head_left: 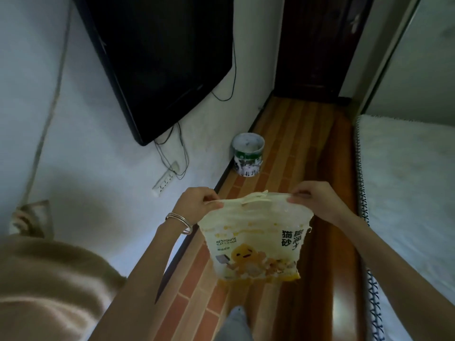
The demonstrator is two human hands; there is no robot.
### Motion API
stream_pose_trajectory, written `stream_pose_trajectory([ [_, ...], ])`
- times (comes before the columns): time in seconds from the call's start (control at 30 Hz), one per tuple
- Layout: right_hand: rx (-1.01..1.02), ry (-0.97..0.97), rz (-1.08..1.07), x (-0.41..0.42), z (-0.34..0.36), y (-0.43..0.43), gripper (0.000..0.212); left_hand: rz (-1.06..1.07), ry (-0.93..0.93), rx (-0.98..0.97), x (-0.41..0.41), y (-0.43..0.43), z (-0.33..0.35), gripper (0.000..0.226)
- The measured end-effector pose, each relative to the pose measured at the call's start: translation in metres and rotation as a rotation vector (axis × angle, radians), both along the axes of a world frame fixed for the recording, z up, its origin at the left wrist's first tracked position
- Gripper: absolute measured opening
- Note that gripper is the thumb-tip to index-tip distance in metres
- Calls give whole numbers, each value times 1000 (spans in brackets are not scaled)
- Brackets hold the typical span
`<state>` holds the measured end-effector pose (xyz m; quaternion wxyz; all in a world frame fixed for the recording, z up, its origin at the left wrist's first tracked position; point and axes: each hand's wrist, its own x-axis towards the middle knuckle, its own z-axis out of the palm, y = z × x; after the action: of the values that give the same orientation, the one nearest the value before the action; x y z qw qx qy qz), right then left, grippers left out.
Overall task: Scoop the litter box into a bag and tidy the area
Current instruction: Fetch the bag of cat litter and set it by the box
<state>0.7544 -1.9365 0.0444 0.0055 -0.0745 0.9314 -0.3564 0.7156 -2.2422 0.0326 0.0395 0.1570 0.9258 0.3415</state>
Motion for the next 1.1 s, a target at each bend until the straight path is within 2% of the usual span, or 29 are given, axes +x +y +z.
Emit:
stream_pose_trajectory([
  [0.17, 47, -7, -75, -76, 9, 24, 5, -98, 34, -27, -98, 25, 17, 7],
  [0.5, 86, 35, -198, -184, 6, 75, 10, -209, 94, -38, -239, 81, 24, 5],
  [0.8, 88, -3, -172, -295, -19, 146, 7, -189, 38, -32, -350, 150, -9, 7],
  [1.1, 102, -39, -122, -434, -5, 254, 8, -108, 26, -19, -479, 260, 0, 7],
])
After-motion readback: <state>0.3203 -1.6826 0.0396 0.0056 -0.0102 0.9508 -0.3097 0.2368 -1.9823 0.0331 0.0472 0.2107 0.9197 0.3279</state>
